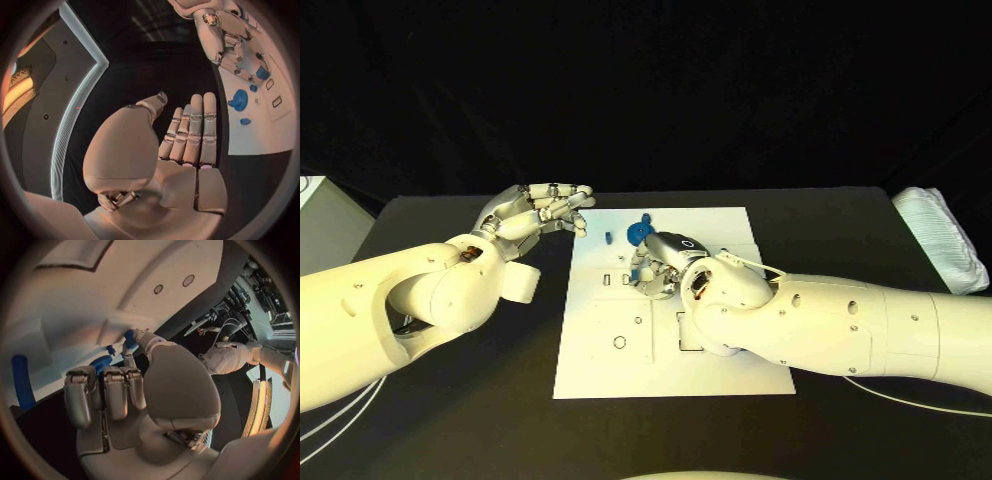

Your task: Assemble the parts on the task board

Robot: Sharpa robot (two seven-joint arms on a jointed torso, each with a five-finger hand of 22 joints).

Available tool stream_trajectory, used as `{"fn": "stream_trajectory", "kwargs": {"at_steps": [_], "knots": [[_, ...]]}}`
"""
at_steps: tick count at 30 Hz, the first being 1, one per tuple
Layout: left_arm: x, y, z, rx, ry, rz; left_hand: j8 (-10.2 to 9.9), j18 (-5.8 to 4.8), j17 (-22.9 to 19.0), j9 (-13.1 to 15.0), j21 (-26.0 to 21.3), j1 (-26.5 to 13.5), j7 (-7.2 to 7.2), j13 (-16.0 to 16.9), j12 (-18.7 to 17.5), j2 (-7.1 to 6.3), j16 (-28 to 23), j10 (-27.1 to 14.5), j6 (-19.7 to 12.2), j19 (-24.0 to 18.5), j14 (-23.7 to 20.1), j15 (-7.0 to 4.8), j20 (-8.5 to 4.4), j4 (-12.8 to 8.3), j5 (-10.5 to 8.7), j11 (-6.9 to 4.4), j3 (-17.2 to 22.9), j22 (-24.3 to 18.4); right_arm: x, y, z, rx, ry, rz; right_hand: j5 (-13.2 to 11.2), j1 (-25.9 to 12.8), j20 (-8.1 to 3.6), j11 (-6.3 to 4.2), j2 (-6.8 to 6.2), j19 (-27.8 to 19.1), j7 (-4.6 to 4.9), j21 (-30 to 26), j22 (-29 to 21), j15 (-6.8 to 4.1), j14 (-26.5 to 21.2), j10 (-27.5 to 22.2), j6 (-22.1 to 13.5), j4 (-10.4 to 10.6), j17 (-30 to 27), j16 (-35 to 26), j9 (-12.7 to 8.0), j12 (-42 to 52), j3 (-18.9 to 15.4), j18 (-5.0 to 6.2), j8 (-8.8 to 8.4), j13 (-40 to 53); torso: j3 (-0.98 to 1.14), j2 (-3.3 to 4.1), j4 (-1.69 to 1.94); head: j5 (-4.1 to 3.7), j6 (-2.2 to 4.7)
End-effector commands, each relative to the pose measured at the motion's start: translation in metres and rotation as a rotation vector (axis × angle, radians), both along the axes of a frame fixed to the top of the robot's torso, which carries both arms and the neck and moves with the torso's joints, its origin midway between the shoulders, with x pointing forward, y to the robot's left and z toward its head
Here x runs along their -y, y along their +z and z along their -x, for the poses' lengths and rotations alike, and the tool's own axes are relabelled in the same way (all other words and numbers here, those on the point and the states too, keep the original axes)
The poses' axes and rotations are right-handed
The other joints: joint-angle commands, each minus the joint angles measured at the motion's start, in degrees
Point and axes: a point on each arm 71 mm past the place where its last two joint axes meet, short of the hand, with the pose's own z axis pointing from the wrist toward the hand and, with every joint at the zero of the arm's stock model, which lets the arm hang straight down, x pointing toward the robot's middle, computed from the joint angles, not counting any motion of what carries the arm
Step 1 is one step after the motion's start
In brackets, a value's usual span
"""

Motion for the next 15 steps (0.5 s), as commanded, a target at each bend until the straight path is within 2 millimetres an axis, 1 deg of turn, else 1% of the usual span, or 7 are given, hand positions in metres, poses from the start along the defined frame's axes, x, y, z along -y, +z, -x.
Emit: {"fn": "stream_trajectory", "kwargs": {"at_steps": [1,8,11,15], "knots": [[0.0026,0.0014,0.0006,0.006,-0.023,0.006,0.0,0.34,-0.1,-0.1,0.2,-0.5,1.21,0.1,-0.2,0.21,0.2,-0.1,-0.3,-0.5,-0.4,0.06,-0.05,-0.1,0.11,0.18,0.3,0.1,-0.0023,-0.0031,0.0016,0.003,0.009,0.035,0.0,-0.5,-0.16,-0.14,-0.1,6.0,-0.68,0.3,15.1,-0.27,6.0,6.2,0.5,0.1,15.1,0.2,2.6,0.2,0.2,-0.82,2.82,15.1,0.03,0.01,0.08,0.08,-0.1],[0.0021,0.0013,0.0005,0.005,-0.022,0.005,0.0,0.34,-0.1,-0.1,0.3,-0.6,1.21,0.1,-0.1,0.2,0.2,-0.2,-0.3,-0.6,-0.5,0.07,-0.04,-0.1,0.11,0.18,0.3,0.1,-0.0022,-0.0052,0.0016,0.009,0.008,0.043,0.1,-0.6,-0.15,-0.13,-0.2,6.0,-0.67,0.3,15.1,-0.26,6.0,6.2,0.4,0.1,15.1,0.2,2.6,0.2,0.2,-0.82,2.83,15.1,-0.04,0.0,-0.03,0.2,-0.2],[0.0022,0.0012,0.0005,0.005,-0.023,0.005,0.0,0.34,-0.1,-0.1,0.3,-0.6,1.21,0.1,-0.1,0.2,0.2,-0.2,-0.3,-0.6,-0.5,0.07,-0.04,-0.1,0.11,0.18,0.3,0.1,-0.002,-0.0055,0.0014,0.011,0.008,0.044,0.1,-0.7,-0.15,-0.1,-0.38,6.0,-0.62,0.3,15.1,-0.24,6.0,6.2,0.3,0.0,15.1,0.2,2.6,0.2,0.2,-0.82,2.82,15.1,-0.04,-0.01,-0.1,0.25,-0.2],[0.0022,0.0012,0.0006,0.004,-0.024,0.005,0.0,0.34,-0.1,-0.1,0.3,-0.6,1.21,0.1,-0.1,0.2,0.2,-0.2,-0.3,-0.6,-0.5,0.07,-0.04,-0.1,0.11,0.18,0.3,0.1,-0.0018,-0.0057,0.0012,0.014,0.009,0.045,0.1,-1.1,-0.1,0.04,-0.76,6.0,-0.43,0.3,15.1,-0.16,6.0,6.2,-0.2,0.0,15.1,0.2,2.5,0.2,0.1,-0.82,2.7,15.1,-0.01,-0.02,-0.07,0.25,-0.17]]}}
